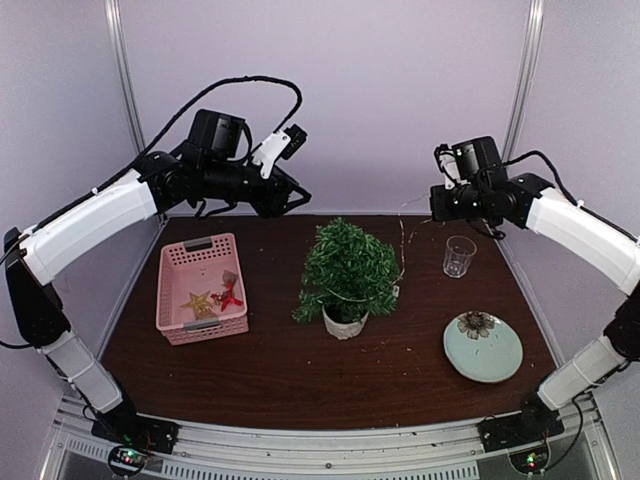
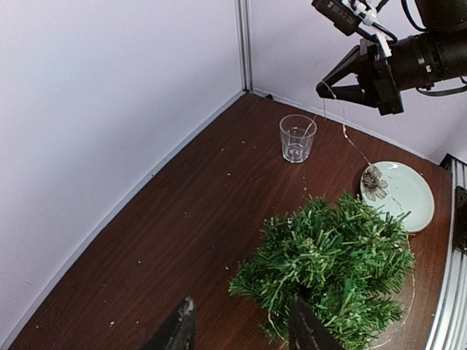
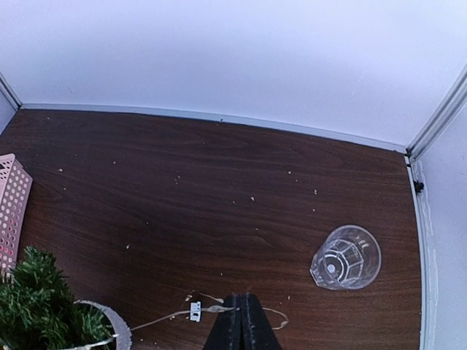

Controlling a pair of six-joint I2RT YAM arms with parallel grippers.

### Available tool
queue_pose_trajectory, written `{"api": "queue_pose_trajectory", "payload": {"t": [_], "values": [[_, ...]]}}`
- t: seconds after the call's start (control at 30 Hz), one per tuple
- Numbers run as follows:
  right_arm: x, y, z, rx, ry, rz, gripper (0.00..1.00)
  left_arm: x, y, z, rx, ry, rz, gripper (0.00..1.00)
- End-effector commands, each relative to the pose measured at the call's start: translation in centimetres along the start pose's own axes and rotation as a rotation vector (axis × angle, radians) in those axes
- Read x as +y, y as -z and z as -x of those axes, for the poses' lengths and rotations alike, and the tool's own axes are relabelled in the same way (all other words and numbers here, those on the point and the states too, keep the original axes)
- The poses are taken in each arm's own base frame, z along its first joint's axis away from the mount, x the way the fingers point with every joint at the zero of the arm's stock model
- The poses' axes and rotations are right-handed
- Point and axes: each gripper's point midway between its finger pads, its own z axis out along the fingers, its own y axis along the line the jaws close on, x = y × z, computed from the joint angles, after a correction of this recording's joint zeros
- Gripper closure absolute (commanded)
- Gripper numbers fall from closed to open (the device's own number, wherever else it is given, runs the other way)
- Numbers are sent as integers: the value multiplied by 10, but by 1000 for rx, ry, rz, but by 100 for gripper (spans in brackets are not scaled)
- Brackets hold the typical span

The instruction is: Decorate the small christmas tree

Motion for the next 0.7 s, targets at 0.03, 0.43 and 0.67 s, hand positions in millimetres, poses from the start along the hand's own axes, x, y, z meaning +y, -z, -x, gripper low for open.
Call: {"api": "queue_pose_trajectory", "payload": {"t": [0.03,0.43,0.67], "values": [[17,-17,32,-62,14,73,100,17,2,8,-58,45,28,57],[86,-57,57,-78,76,360,100,61,0,-25,-34,214,60,56],[136,-65,60,-86,72,615,100,83,-2,-47,-25,255,89,57]]}}
